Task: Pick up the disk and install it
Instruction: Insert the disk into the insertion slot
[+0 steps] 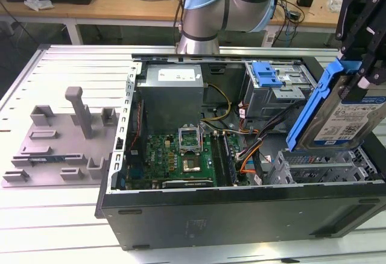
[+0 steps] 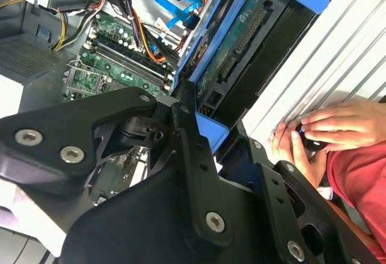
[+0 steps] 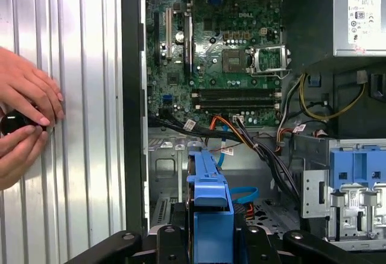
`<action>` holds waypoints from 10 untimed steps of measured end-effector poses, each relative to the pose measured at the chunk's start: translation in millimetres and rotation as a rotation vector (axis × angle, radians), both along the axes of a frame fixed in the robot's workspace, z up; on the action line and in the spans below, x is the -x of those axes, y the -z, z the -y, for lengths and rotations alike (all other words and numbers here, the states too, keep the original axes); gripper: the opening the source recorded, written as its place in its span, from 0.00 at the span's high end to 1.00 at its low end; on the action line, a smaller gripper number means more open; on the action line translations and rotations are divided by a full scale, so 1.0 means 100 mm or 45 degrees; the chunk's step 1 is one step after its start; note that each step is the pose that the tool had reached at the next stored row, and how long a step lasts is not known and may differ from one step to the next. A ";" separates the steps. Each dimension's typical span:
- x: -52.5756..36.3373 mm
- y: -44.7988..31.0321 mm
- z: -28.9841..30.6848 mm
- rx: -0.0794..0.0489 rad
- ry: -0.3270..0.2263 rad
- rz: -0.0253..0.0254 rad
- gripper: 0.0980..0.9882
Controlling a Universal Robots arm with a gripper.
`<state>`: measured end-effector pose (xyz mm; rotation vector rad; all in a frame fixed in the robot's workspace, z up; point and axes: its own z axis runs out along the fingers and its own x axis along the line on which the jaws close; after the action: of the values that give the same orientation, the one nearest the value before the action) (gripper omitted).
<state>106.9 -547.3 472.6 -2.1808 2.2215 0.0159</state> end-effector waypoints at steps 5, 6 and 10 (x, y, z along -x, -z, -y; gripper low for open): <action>0.000 0.005 0.000 0.000 0.000 0.0001 0.70; 0.000 0.007 0.000 0.000 0.000 0.0001 0.70; 0.000 0.023 0.000 0.000 0.000 0.0001 0.70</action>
<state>106.9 -547.3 470.2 -2.1805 2.2217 0.0158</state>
